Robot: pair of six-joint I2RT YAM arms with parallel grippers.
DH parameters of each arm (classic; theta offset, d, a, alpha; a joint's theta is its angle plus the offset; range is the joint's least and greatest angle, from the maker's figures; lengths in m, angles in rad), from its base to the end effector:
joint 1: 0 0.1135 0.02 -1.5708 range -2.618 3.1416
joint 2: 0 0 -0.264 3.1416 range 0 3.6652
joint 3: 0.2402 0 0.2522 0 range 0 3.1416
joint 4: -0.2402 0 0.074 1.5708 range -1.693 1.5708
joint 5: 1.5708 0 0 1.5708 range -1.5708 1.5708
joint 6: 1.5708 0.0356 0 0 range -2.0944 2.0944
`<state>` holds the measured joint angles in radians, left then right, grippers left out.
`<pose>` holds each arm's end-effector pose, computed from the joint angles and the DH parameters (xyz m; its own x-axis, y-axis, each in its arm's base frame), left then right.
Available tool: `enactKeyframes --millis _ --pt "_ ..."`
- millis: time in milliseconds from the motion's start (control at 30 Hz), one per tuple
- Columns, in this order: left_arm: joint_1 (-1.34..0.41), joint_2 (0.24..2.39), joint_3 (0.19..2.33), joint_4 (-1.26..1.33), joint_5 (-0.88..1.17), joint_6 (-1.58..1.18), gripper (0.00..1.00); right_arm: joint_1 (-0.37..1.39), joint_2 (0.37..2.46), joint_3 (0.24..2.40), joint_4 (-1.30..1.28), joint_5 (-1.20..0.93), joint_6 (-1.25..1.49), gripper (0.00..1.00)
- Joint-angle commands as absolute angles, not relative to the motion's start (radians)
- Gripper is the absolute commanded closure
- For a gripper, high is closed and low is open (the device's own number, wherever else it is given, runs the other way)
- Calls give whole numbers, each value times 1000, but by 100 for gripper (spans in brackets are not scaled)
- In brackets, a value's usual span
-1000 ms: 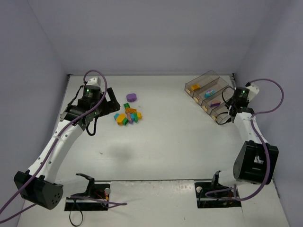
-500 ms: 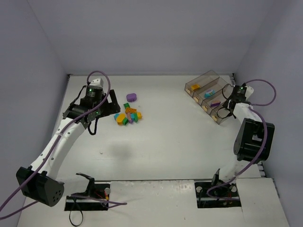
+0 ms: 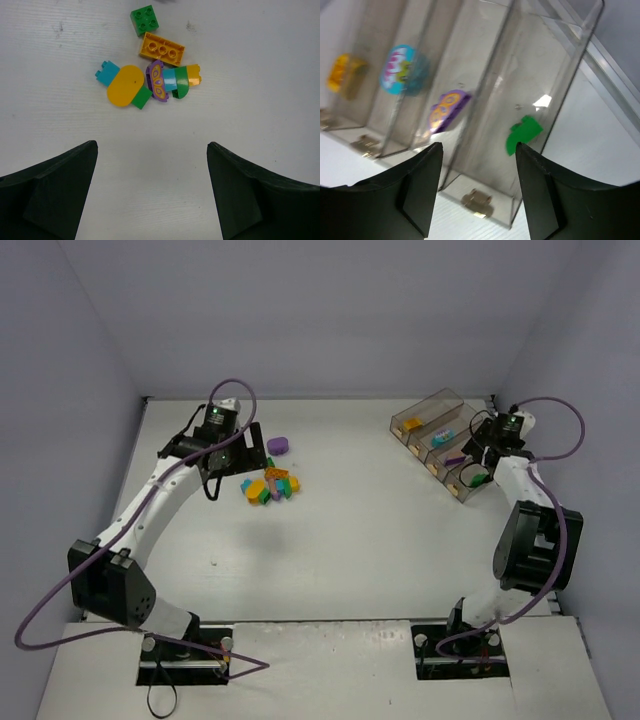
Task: Sort the legos into containers by color
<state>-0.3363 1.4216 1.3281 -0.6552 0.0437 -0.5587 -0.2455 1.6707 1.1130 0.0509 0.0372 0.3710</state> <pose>0.2926 -0.1039 0.3369 -0.7356 -0.3038 -0.6054 -0.0354 0.9098 -0.4135 0.3700 -0.0941 0.2443 -0.3393 0.4585 -0.8214 0.4265 0.8533 0.3002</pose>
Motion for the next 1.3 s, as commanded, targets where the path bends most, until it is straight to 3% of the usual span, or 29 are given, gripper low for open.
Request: enactKeyframes --millis 0,300,600,900,1133,1267 --pt "-334 1492 1449 -634 57 -512 17 -166 1508 1123 83 -25 357 43" --pt "-330 1870 1735 -788 -55 -566 18 70 1293 1014 81 -77 347 42" --pt "-330 2118 1896 -790 -135 -713 37 81 1103 885 43 -144 344 41" --pt "-331 2235 2008 -784 -169 -749 40 84 1062 835 35 -187 337 41" --pt "-331 2281 2026 -790 -192 -765 47 83 1052 818 32 -196 324 40" --pt "-331 2286 2026 -779 -196 -761 57 83 1055 816 32 -207 316 40"
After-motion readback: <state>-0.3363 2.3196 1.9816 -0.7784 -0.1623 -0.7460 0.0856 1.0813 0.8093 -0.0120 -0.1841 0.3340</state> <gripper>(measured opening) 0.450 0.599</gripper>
